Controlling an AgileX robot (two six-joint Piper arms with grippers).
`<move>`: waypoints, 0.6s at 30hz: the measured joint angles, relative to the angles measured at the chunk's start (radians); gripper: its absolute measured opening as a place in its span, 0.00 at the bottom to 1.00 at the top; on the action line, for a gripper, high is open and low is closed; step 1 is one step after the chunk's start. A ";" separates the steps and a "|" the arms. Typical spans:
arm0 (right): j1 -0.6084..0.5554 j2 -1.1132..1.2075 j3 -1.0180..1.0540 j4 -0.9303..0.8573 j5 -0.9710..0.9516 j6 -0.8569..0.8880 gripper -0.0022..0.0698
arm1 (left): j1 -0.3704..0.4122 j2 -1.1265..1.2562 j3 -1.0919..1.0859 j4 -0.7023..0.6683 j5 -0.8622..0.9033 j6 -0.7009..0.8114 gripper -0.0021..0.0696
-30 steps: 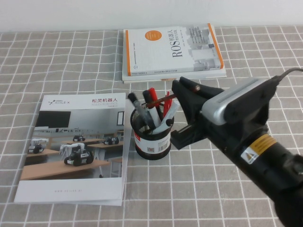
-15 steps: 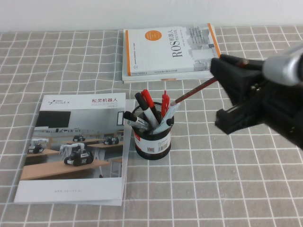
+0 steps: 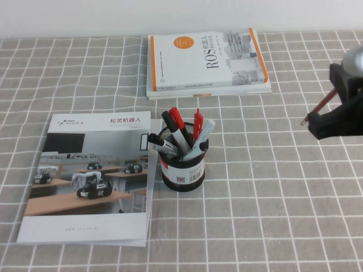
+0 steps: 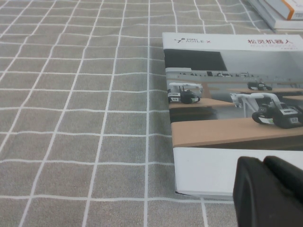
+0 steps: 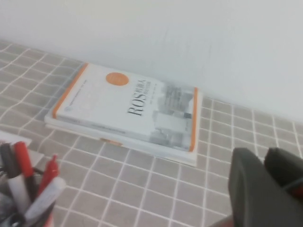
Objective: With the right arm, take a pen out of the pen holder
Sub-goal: 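Take a marker out of the pen holder and lay it on the table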
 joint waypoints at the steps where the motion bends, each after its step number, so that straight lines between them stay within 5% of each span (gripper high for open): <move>1: 0.000 0.000 -0.002 0.000 0.017 -0.019 0.04 | 0.000 0.000 0.000 0.000 0.000 0.000 0.02; 10: 0.000 0.030 0.012 0.000 0.177 -0.023 0.04 | 0.000 0.000 0.000 0.000 0.000 0.000 0.02; 18: -0.037 0.030 0.093 -0.276 0.232 0.401 0.04 | 0.000 0.000 0.000 0.000 0.000 0.000 0.02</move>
